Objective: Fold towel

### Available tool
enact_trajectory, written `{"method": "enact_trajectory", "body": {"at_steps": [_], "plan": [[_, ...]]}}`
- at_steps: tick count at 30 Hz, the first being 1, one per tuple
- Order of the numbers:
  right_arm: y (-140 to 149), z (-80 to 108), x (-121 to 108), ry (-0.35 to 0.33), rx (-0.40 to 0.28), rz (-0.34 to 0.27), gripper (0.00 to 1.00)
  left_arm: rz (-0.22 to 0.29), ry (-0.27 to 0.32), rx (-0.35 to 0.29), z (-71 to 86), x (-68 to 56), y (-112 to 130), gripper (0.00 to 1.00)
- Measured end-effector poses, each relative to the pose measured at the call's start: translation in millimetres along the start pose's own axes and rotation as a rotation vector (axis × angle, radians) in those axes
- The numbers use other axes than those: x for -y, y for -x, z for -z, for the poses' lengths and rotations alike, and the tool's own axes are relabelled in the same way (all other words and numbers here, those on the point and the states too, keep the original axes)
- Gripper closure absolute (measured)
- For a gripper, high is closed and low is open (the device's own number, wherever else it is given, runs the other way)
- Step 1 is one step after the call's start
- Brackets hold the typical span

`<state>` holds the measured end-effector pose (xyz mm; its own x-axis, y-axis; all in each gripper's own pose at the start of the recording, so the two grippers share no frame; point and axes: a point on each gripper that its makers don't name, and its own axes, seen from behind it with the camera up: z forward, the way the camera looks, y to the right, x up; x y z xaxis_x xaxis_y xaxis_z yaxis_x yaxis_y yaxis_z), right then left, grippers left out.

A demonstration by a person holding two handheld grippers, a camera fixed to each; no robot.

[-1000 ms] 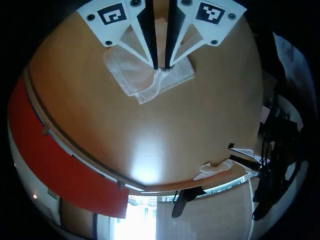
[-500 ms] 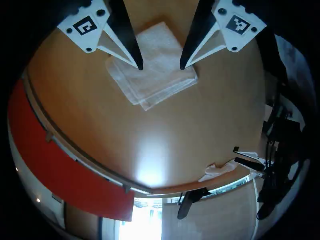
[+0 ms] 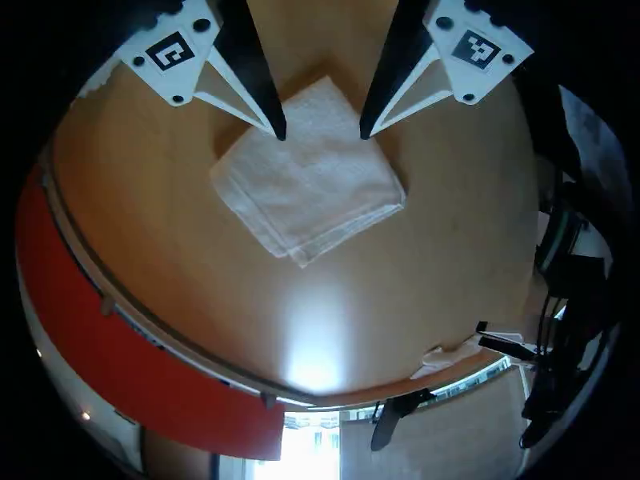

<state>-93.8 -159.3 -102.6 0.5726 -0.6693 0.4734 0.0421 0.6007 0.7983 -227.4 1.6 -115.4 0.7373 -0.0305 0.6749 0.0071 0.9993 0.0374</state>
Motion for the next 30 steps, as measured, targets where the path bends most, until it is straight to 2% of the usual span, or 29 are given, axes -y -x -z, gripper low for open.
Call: {"method": "enact_trajectory", "body": {"at_steps": [17,26,30], "plan": [[38.2,-6.9,-1.4,0.021,0.068,-0.009,0.3,-0.005,0.001,0.003,-1.4,-3.0,-0.3,0.06],[50.6,-9.0,-2.4,0.021,0.094,-0.024,0.34,-0.01,0.002,0.002,-2.4,-4.1,-1.9,0.06],[53.0,-10.0,-0.9,0.019,0.1,-0.025,0.39,-0.01,0.002,0.003,-3.2,-4.0,-1.8,0.06]]}}
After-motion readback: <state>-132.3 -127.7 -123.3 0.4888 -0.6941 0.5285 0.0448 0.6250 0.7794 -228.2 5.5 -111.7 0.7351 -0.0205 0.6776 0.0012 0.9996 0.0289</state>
